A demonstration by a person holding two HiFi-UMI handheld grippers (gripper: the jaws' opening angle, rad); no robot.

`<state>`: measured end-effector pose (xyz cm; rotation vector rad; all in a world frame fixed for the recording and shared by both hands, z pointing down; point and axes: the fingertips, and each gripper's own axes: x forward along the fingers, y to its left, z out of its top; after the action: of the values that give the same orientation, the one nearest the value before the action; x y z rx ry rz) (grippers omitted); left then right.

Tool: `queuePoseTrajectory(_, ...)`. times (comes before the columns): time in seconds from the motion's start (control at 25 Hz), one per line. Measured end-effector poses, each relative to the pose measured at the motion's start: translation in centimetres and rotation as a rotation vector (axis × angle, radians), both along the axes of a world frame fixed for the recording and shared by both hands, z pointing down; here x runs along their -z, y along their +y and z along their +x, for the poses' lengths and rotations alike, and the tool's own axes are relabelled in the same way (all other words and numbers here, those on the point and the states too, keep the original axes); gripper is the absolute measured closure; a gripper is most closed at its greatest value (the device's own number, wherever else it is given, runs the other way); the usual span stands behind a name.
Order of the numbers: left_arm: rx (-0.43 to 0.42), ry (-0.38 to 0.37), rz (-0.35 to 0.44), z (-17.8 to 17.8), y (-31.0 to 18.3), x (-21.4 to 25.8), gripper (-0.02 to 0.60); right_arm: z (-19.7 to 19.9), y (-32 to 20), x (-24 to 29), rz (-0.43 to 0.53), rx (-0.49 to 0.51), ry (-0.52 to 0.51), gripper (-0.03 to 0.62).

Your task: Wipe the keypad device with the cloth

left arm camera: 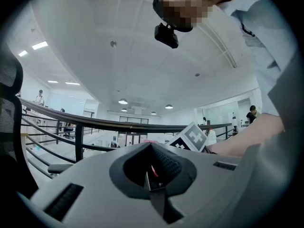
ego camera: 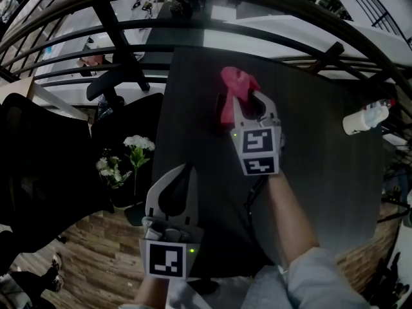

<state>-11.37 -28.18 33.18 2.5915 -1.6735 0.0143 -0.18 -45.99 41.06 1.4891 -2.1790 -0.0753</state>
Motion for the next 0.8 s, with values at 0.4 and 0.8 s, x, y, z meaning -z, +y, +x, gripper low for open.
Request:
queuePoseTrajectory(0.4,-0.036,0.004,-0.008,1.6,-0.1,-0.1,0.580,5.3,0.4,0.1,0.012,-0.125,-0.014,0.516)
queuePoseTrajectory(0.8,-0.068,0.002,-0.014,2.5,0.1,-0.3,0.580,9.5,1.4,-0.2,0.016,-0.228,-0.028,0.516)
